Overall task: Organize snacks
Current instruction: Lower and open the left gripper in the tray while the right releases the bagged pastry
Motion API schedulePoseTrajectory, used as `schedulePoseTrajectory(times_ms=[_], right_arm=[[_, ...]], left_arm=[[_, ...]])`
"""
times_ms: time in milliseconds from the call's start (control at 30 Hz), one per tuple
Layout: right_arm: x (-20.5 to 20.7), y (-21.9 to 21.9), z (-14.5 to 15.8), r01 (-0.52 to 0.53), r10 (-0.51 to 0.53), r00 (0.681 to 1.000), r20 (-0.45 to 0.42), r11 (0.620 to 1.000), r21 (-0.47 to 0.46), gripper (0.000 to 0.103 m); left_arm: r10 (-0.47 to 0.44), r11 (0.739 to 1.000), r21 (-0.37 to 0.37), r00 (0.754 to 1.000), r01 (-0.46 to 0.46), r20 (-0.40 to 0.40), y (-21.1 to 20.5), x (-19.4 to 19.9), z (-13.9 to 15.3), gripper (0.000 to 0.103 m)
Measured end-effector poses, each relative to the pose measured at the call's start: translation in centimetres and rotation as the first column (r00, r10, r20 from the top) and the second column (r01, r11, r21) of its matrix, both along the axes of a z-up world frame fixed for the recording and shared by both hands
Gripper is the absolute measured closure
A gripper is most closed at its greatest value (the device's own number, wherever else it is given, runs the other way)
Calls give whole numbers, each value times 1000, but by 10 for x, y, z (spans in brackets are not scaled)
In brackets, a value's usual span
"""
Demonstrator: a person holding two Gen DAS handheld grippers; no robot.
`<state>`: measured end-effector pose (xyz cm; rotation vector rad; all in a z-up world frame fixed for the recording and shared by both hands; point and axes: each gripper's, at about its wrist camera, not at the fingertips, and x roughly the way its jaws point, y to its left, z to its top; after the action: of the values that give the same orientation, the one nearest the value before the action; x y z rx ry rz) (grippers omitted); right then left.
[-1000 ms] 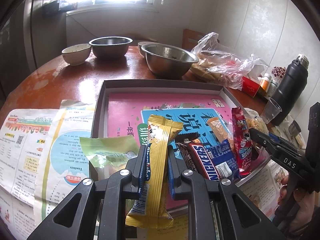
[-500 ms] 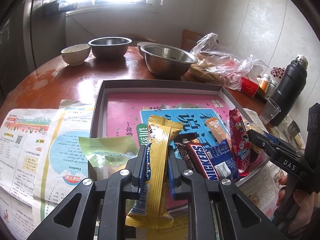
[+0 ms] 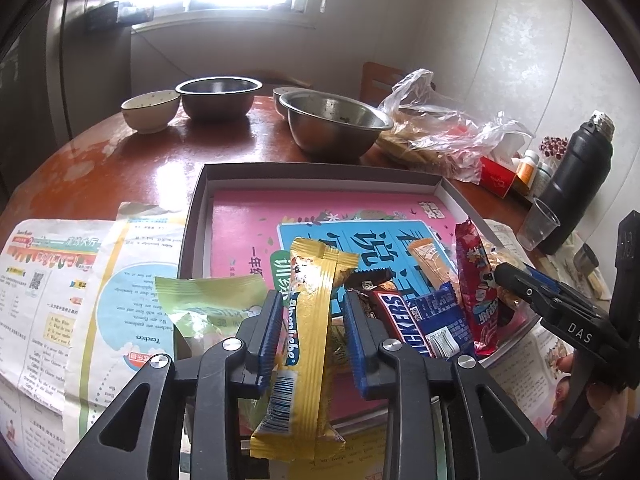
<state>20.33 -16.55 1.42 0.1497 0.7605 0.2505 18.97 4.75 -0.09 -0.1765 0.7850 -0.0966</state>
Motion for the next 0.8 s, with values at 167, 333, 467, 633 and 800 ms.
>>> schedulePoseTrajectory(times_ms=[167, 333, 467, 633, 800], right_arm=[[-1, -3, 0, 14, -14, 1000, 2, 1000, -1, 46], [-2, -5, 2, 19, -19, 1000, 5, 1000, 3, 45], [-3, -7, 3, 25, -25, 1000, 12, 1000, 5, 43], [-4, -9, 4, 32, -33, 999, 13, 999, 7, 42], [-4, -8, 5, 41, -41, 999, 20, 999, -5, 40]], left_arm=[[2, 1000, -5, 1000, -2, 6, 1, 0, 1, 68], [4, 1000, -13, 1000, -3, 18, 3, -2, 3, 59], [9, 1000, -15, 1000, -9, 26, 3, -3, 5, 51], [17, 1000, -15, 999, -16, 34, 4, -4, 7, 48], [26, 1000, -14, 999, -26, 41, 7, -5, 9, 46]])
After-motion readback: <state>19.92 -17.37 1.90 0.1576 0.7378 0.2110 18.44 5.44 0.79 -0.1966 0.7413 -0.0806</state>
